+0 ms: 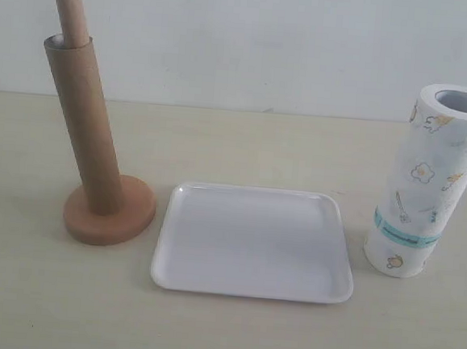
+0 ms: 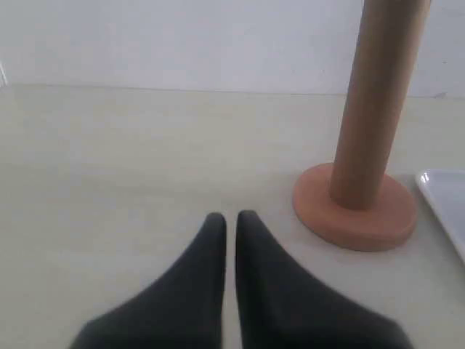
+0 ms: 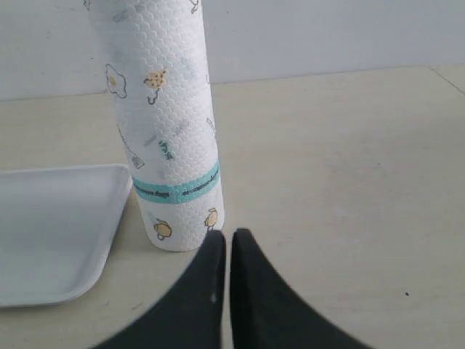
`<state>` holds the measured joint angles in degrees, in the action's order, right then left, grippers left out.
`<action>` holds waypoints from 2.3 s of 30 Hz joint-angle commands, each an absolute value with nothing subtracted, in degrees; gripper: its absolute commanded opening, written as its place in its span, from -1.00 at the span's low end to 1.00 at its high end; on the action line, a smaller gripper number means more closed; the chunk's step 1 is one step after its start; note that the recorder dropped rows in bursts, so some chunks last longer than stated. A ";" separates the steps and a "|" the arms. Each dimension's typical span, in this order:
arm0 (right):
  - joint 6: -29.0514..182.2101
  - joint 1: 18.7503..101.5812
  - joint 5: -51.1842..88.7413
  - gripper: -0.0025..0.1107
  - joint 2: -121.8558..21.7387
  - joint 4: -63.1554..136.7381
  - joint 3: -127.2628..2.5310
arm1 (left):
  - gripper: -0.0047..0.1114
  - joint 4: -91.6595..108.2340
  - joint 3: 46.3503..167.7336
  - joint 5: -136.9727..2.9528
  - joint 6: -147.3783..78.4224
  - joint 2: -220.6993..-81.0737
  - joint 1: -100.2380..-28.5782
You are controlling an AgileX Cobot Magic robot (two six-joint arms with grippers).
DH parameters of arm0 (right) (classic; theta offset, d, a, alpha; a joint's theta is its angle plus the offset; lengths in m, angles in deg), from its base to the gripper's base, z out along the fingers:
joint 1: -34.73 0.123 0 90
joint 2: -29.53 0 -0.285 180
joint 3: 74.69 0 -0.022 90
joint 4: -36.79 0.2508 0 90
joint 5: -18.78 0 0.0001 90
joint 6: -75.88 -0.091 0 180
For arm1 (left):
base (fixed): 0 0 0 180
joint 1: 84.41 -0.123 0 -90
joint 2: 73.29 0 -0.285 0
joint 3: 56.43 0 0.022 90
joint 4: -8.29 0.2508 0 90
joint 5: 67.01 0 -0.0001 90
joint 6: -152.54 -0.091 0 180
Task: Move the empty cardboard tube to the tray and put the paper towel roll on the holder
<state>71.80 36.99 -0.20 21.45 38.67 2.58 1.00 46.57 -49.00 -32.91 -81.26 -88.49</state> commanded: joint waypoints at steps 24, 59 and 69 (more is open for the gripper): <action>71.89 36.61 0.26 -0.91 21.74 38.57 2.53 | -0.84 -30.62 61.45 -73.06 -26.18 -81.07 -88.14; 71.89 36.61 0.11 -0.91 21.74 38.57 2.53 | -0.85 6.34 65.37 -98.90 -28.31 -138.34 -68.81; 71.89 36.61 0.11 -0.91 21.74 38.57 2.53 | -0.67 11.47 62.46 -118.59 -28.14 -159.11 -68.81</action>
<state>71.80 36.99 -0.20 21.45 38.67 2.58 10.90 62.78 -115.34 -27.46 -156.29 -69.10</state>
